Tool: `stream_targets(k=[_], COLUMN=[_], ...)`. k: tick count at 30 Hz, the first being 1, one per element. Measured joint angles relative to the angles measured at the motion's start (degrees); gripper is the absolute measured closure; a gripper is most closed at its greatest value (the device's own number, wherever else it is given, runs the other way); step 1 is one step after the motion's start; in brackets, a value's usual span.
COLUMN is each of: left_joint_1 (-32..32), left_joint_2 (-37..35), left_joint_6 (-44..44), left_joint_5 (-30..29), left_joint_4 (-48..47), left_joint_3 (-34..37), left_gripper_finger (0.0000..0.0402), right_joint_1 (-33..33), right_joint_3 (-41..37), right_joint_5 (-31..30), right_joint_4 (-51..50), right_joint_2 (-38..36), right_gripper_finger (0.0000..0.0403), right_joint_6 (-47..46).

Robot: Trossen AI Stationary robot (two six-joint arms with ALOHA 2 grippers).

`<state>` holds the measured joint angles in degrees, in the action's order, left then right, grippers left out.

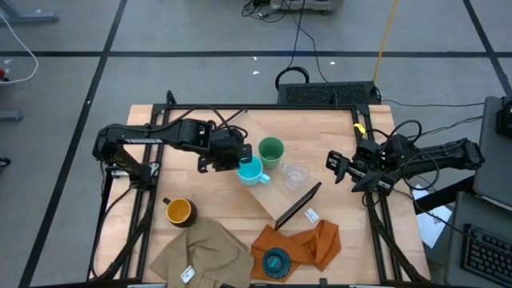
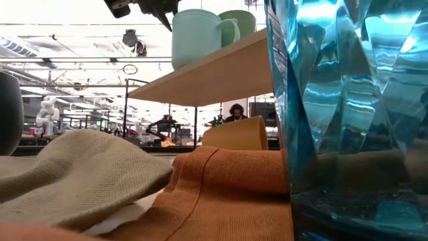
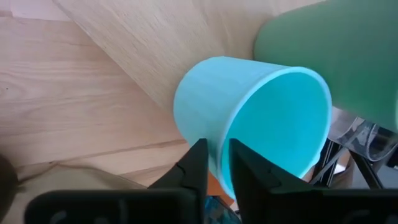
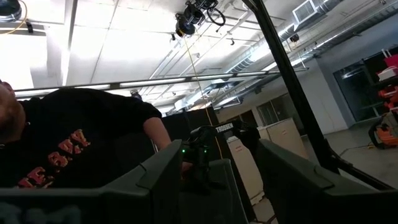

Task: Stack small to large cups/mugs on shelf
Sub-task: Put the yellow cup on the shelf

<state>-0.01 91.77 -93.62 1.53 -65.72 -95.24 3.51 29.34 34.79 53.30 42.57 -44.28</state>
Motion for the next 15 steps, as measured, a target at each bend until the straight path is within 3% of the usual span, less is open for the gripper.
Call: stream_targets(k=[15], left_joint_1=[0.0], left_joint_2=[0.0], left_joint_6=[1.1], left_joint_5=[0.3], left_joint_4=[3.5], left_joint_3=[0.0], left_gripper_finger=[0.0228], right_joint_1=[0.0], right_joint_3=[0.0], right_joint_5=[0.0], right_joint_4=[0.0], right_joint_2=[0.0], right_gripper_finger=[0.0206], right_joint_6=[0.0])
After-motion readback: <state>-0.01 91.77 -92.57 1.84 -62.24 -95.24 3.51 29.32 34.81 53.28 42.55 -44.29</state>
